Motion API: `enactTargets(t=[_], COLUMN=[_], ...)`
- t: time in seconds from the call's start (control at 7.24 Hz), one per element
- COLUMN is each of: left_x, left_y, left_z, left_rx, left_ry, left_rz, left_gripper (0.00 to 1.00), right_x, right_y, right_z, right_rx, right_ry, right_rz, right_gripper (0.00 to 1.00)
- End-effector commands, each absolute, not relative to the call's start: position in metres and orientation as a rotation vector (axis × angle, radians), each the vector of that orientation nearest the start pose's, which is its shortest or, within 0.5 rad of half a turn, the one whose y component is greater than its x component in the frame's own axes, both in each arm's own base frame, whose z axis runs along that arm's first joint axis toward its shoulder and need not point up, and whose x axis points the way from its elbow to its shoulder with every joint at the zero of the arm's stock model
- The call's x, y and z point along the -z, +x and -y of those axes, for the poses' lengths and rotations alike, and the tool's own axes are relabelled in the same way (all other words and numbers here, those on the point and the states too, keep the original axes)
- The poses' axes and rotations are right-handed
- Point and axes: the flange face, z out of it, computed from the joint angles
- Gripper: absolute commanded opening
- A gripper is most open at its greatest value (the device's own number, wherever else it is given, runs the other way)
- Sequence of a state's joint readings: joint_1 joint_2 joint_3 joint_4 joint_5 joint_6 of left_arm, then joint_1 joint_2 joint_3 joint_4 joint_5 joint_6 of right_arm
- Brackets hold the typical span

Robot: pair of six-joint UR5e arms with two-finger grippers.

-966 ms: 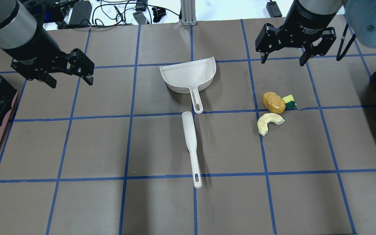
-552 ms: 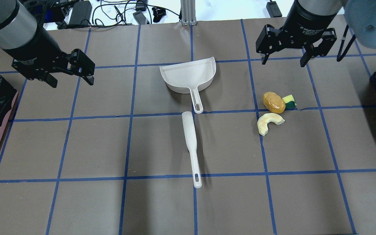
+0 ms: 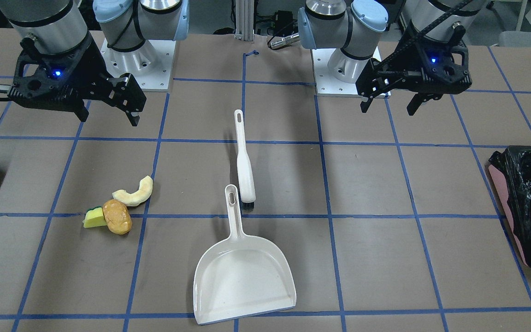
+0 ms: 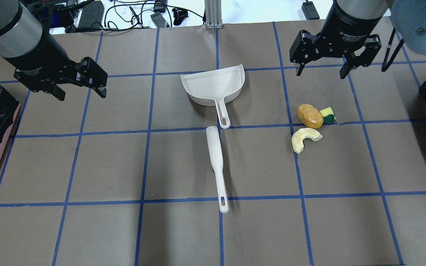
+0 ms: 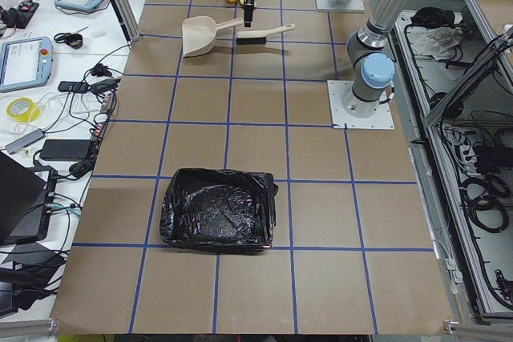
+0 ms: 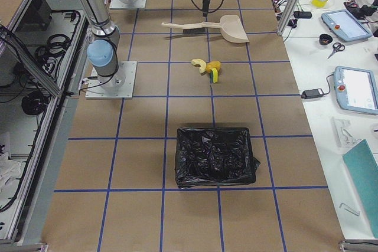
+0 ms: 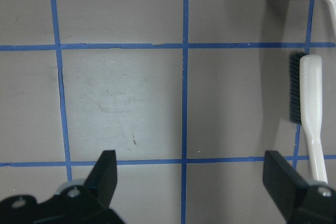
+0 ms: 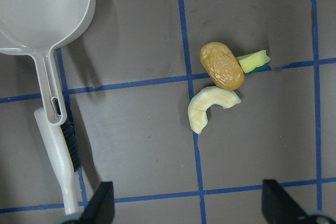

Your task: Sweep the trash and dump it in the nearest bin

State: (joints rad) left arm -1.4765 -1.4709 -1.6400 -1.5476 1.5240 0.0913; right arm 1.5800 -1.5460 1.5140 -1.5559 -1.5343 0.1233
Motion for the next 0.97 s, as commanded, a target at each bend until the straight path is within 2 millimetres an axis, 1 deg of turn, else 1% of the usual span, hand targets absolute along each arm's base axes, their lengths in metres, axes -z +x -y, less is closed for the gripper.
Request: enactTargets(t=[0.0,0.28,0.55,0.69,0.83], left_x=[-0.507,-0.504,-0.503,-0.499,-0.489], left_y=[-0.098,-0.095,-0.093,-0.095,-0.098], left_z=[0.46,0.463,0.463,0.462,0.461], left_rx=[0.094,0.088,0.083,0.06,0.019], left_ry=[0.002,-0.029,-0.025,-0.011,-0.022], left_rz=[-3.18,-3.189,-3.185,-3.181,-3.19], left_gripper=[1.0,1.0,1.0,1.0,1.0], right_x=[-0.502,-0.502,-0.502,-0.5,-0.492], right_y=[0.141,0.141,0.141,0.141,0.143], right_z=[0.502,0.503,0.502,0.502,0.505], right_rx=[0.021,0.023,0.021,0.011,-0.023], right_ry=[0.174,0.173,0.174,0.174,0.176], right_rz=[-3.104,-3.102,-3.104,-3.104,-3.092], right_gripper=[1.0,1.0,1.0,1.0,1.0])
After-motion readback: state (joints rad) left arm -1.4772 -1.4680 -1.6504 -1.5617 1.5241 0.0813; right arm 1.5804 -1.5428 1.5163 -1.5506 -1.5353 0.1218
